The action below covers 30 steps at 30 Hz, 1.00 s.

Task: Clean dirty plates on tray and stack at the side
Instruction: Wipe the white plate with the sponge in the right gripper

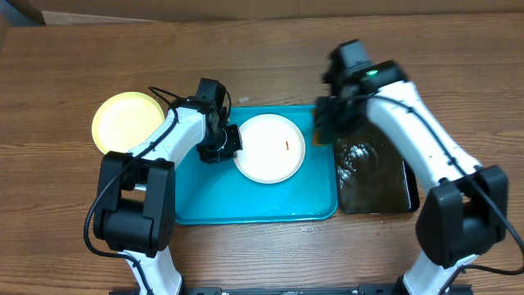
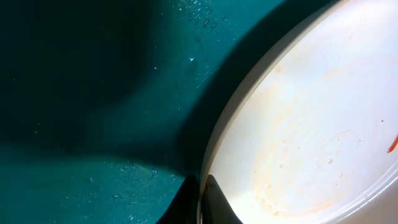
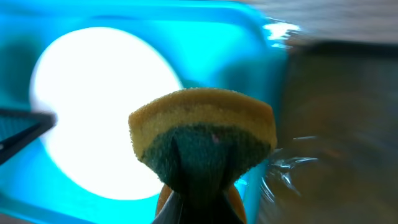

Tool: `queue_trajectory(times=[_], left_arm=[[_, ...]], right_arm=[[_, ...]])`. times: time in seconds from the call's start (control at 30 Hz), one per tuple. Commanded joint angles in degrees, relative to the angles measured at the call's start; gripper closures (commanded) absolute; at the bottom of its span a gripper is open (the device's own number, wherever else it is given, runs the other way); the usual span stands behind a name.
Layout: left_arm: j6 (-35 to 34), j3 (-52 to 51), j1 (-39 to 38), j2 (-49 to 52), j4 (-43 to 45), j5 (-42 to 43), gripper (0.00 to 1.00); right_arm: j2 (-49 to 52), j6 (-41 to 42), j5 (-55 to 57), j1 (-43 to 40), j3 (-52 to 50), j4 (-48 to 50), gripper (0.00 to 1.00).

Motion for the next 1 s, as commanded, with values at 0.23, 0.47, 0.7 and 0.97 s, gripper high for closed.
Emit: queue_trajectory(times=[0.23, 0.47, 0.7, 0.97], left_arm=[[0.1, -0.1, -0.4, 0.4, 0.0, 0.0, 0.96], [0.4, -0.1, -0.3, 0.4, 0.0, 0.0, 0.95], [1.6, -0.1, -0.3, 0.4, 0.0, -0.1, 0.95], [1.6, -0.1, -0.3, 0.4, 0.0, -0.1, 0.95]], right_arm=[[2.9, -0.7, 26.3, 16.8, 0.1, 8.5, 0.96], [10.1, -0.6, 29.8, 18.1, 0.1, 9.6, 0.96], [15.7, 1.8, 30.6, 16.9, 0.1, 10.1, 0.96], [16.6, -2.0, 10.5, 16.7, 0.1, 10.1, 0.96]])
